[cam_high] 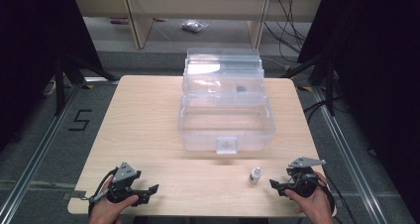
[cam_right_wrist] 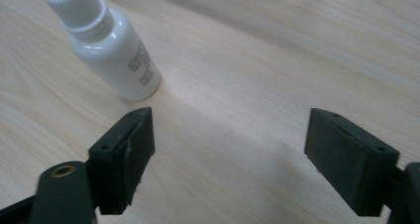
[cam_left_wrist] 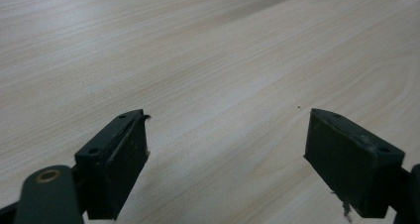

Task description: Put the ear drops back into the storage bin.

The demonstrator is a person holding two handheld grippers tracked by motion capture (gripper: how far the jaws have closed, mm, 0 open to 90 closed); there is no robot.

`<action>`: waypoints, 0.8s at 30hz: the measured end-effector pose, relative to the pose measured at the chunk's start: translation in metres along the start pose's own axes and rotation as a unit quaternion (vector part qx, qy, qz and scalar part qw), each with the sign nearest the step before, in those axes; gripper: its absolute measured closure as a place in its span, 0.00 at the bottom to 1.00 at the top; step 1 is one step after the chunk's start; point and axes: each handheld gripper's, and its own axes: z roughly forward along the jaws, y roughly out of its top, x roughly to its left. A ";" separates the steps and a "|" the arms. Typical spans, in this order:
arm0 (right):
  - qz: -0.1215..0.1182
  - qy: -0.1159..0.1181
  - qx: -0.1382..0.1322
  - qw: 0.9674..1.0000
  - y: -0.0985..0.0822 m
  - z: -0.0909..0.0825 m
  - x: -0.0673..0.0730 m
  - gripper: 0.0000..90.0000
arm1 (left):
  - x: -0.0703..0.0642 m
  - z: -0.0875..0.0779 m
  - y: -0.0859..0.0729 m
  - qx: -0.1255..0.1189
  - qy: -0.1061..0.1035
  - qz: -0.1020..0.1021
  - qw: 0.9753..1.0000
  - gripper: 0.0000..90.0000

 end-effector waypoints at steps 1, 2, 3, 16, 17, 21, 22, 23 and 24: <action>0.000 0.000 0.000 1.000 0.000 0.000 0.000 0.26 | 0.000 0.000 0.000 0.000 0.000 0.000 1.000 0.18; 0.023 -0.004 0.013 1.000 0.002 -0.002 0.006 0.27 | 0.001 -0.001 0.000 0.005 0.001 0.004 1.000 0.18; 0.023 -0.004 0.013 1.000 0.002 -0.002 0.006 0.27 | 0.001 -0.001 0.000 0.005 0.001 0.004 1.000 0.18; -0.019 0.013 0.038 0.999 0.013 -0.012 0.015 0.25 | 0.001 0.000 0.000 0.006 0.005 0.003 1.000 0.18; -0.025 0.016 0.042 0.999 0.013 -0.013 0.016 0.25 | 0.001 -0.001 0.001 0.006 0.005 0.004 1.000 0.18; -0.026 0.014 0.050 0.998 0.016 -0.014 0.020 0.25 | 0.000 0.000 0.000 0.003 0.005 -0.001 1.000 0.18; -0.032 0.015 0.053 0.998 0.017 -0.014 0.022 0.25 | 0.001 0.000 0.000 0.004 0.008 0.001 1.000 0.18; -0.032 0.015 0.053 0.998 0.017 -0.014 0.022 0.25 | 0.002 -0.001 0.001 0.009 0.010 0.004 1.000 0.18; -0.038 0.022 0.057 0.997 0.019 -0.014 0.023 0.25 | 0.001 0.000 0.000 0.007 0.011 0.004 1.000 0.18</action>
